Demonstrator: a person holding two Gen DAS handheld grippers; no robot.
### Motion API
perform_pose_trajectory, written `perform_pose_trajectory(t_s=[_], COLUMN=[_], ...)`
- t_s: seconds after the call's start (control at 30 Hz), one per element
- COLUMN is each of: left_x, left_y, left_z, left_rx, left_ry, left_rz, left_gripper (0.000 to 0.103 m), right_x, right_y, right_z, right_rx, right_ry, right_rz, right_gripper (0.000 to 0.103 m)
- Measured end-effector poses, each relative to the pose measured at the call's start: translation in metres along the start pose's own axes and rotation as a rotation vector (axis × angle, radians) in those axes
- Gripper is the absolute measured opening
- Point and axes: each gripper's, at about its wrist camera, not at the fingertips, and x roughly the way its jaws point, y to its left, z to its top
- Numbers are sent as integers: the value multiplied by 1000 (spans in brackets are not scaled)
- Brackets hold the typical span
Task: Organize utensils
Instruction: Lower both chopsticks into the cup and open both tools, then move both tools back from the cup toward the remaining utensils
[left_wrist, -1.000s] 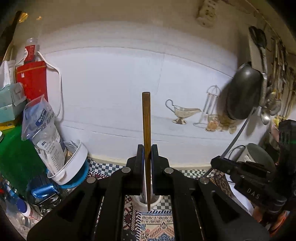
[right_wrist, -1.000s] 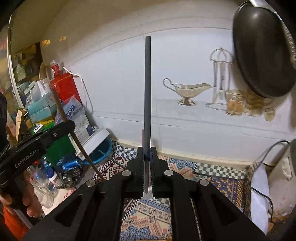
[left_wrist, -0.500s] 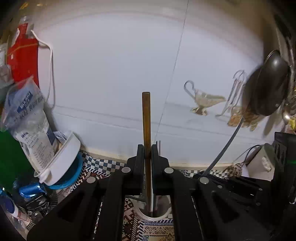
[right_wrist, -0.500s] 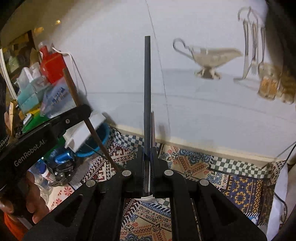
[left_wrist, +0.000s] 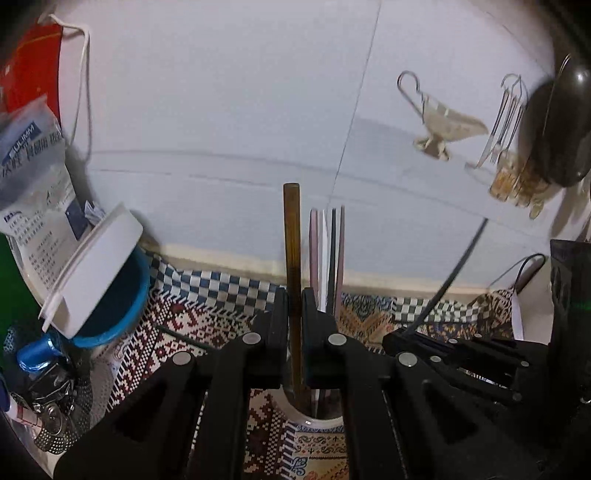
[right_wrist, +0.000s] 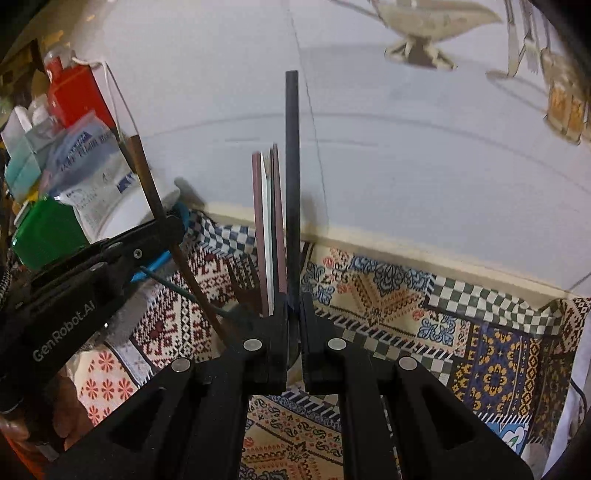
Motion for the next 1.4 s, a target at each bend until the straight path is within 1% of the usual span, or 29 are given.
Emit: perform_pose_trajectory(t_s=[0.1, 0.3, 0.47, 0.5, 0.53, 0.57, 0.6, 0.63, 0.73, 0.83, 0.87, 0.9, 1.0, 1.27, 1.4], left_x=[4, 4, -1, -1, -2, -4, -7, -10, -21, -37, -42, -46, -61, -95, -105], left_y=[0, 2, 2, 3, 3, 2, 2, 2, 0, -2, -3, -3, -7, -22, -33], left_z=[-2, -5, -5, -4, -3, -2, -1, 0, 2, 3, 4, 4, 5, -5, -18], left_rx=[-1, 6, 13, 11, 11, 11, 12, 14, 19, 25, 26, 29, 44, 99, 136], left_ry=[28, 57, 59, 60, 61, 62, 60, 57, 42, 15, 10, 5, -12, -26, -8], left_rz=[-5, -7, -5, -8, -12, -17, -20, -19, -21, -22, -23, -23, -21, -34, -50], left_gripper=[5, 5, 5, 5, 5, 7, 8, 12, 24, 30, 34, 36, 37, 46, 48], right_x=[7, 11, 7, 4, 2, -3, -7, -11, -20, -35, -38, -45, -59, -98, -115], right_y=[2, 3, 4, 4, 4, 3, 3, 4, 5, 5, 7, 7, 5, 1, -6], right_z=[-3, -4, -3, -2, -2, -3, -3, -2, -2, -2, -2, -3, -5, -18, -31], right_rx=[-14, -18, -27, -28, -28, -25, -24, -23, -30, -36, -36, -36, -40, -36, -19], right_ry=[21, 48, 74, 76, 76, 73, 65, 57, 36, 12, 3, -8, -34, -105, -126], right_rz=[-10, -12, 5, 7, 11, 13, 12, 10, 8, -4, -4, -4, -13, -45, -64], right_gripper=[6, 6, 7, 9, 14, 17, 22, 26, 33, 39, 40, 41, 41, 42, 42])
